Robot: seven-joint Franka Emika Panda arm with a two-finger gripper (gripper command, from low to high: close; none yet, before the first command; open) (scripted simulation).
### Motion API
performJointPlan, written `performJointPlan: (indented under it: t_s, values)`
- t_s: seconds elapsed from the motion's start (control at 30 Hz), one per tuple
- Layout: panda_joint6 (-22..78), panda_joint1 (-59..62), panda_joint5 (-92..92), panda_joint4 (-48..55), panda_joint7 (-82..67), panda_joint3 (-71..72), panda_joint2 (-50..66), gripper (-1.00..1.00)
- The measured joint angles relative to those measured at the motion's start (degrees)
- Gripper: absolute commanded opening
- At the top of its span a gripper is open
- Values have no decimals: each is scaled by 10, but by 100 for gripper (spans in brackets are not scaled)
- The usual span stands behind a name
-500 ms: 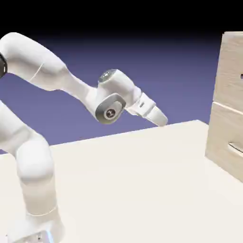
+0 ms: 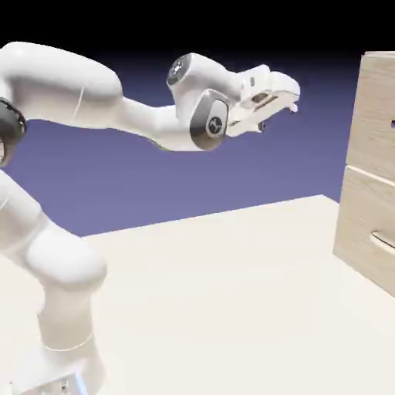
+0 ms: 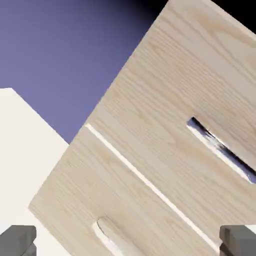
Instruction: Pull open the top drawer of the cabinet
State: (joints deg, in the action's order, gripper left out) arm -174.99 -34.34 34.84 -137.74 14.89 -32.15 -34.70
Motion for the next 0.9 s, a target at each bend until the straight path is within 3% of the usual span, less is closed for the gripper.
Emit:
performJointPlan:
  t_s: [0.9]
  values:
    - [-16, -561, 580, 388, -459, -536, -34, 0]
